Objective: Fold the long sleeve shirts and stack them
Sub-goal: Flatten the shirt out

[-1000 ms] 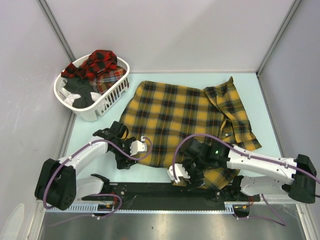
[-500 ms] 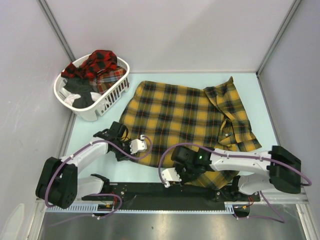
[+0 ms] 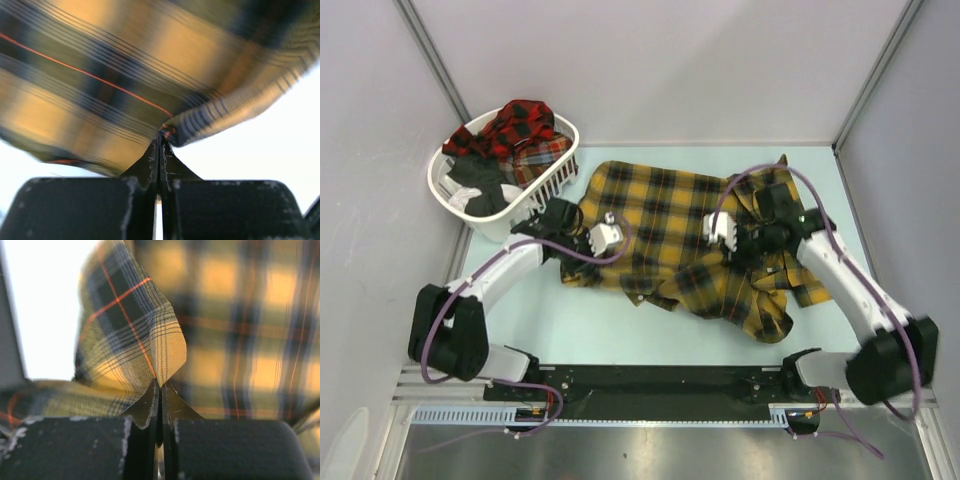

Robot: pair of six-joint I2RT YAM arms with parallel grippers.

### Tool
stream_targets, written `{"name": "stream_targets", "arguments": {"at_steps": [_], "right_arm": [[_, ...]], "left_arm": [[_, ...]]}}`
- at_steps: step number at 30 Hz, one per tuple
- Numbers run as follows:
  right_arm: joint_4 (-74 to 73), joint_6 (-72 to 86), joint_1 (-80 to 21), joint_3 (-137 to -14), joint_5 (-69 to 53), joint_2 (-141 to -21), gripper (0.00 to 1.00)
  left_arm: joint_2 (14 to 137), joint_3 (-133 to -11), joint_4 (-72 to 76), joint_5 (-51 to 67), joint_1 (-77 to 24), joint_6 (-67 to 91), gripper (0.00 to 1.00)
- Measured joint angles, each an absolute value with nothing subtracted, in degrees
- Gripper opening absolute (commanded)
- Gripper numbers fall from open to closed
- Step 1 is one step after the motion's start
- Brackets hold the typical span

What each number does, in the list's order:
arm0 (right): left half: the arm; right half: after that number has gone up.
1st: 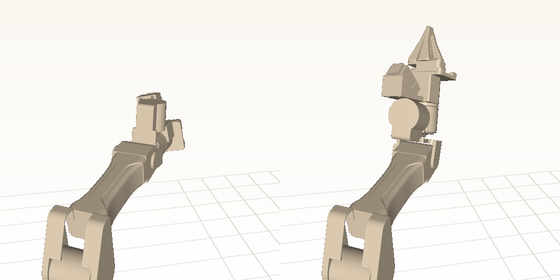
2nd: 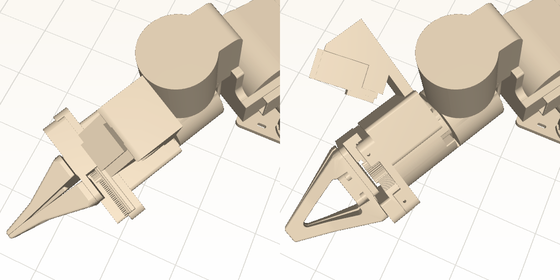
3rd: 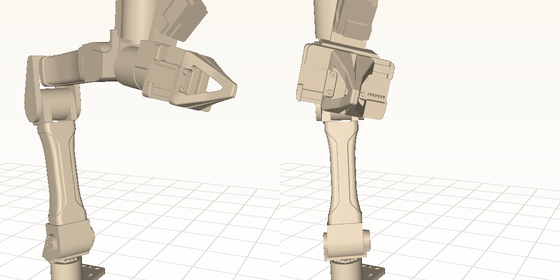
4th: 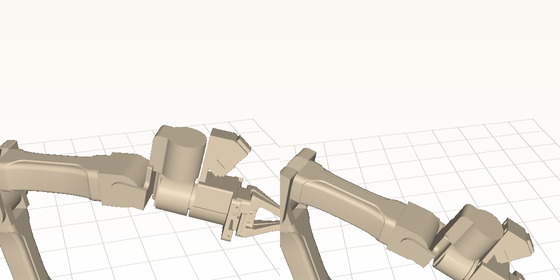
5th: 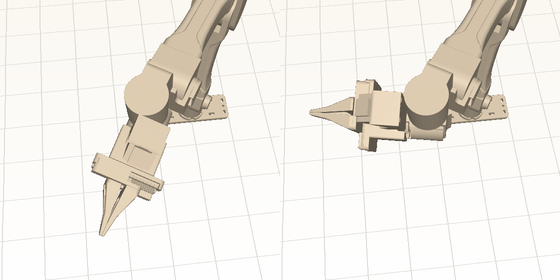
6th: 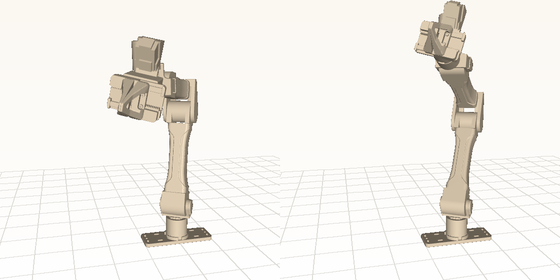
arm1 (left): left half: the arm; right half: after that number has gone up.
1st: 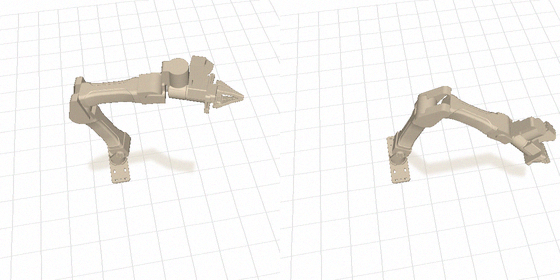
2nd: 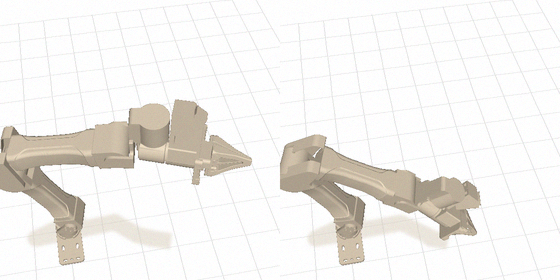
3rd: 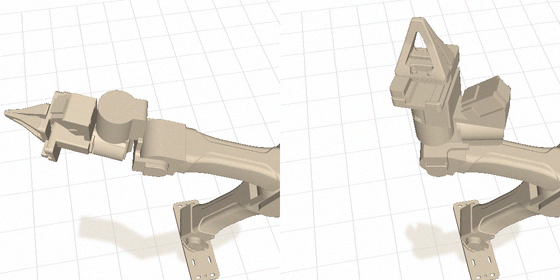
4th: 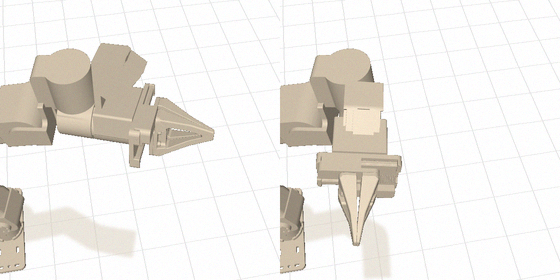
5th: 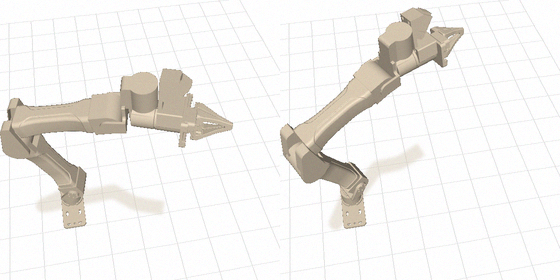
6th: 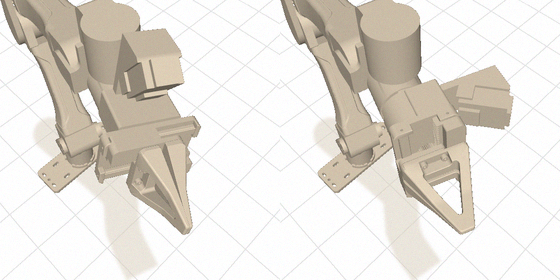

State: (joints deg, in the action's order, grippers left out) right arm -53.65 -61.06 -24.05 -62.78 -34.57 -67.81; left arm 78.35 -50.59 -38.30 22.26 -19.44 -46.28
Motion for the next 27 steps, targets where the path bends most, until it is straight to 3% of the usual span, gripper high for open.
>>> {"name": "stream_targets", "arguments": {"at_steps": [6,9,10,13,14,20,27], "right_arm": [[-55.8,-68.0,-7.9,-69.6,-38.6,-85.4,0.0],[-53.7,-67.8,-6.5,-73.1,-38.3,-90.8,0.19],[-53.3,-67.4,-6.4,-74.3,-37.8,-92.4,0.39],[-53.1,-65.7,-6.4,-78.5,-36.2,-95.3,0.65],[-53.3,-65.1,-6.4,-79.4,-35.8,-95.4,0.68],[-55.9,-62.3,-10.6,-80.2,-36.1,-86.5,0.65],[-48.2,-54.7,-37.7,-67.6,-36.8,-74.3,0.61]], "left_arm": [[87.9,-64.3,-36.0,20.2,-18.8,-40.0,0.0],[94.4,-69.3,-34.0,16.9,-18.2,-37.4,0.0],[96.4,-70.8,-33.6,16.0,-18.0,-36.8,0.0],[100.9,-73.1,-32.9,13.9,-17.5,-35.7,0.0],[102.0,-73.4,-32.8,13.5,-17.3,-35.4,0.0],[106.7,-74.8,-32.7,12.6,-17.3,-33.4,0.0],[107.8,-75.1,-32.6,12.9,-17.3,-32.2,0.0]]}}
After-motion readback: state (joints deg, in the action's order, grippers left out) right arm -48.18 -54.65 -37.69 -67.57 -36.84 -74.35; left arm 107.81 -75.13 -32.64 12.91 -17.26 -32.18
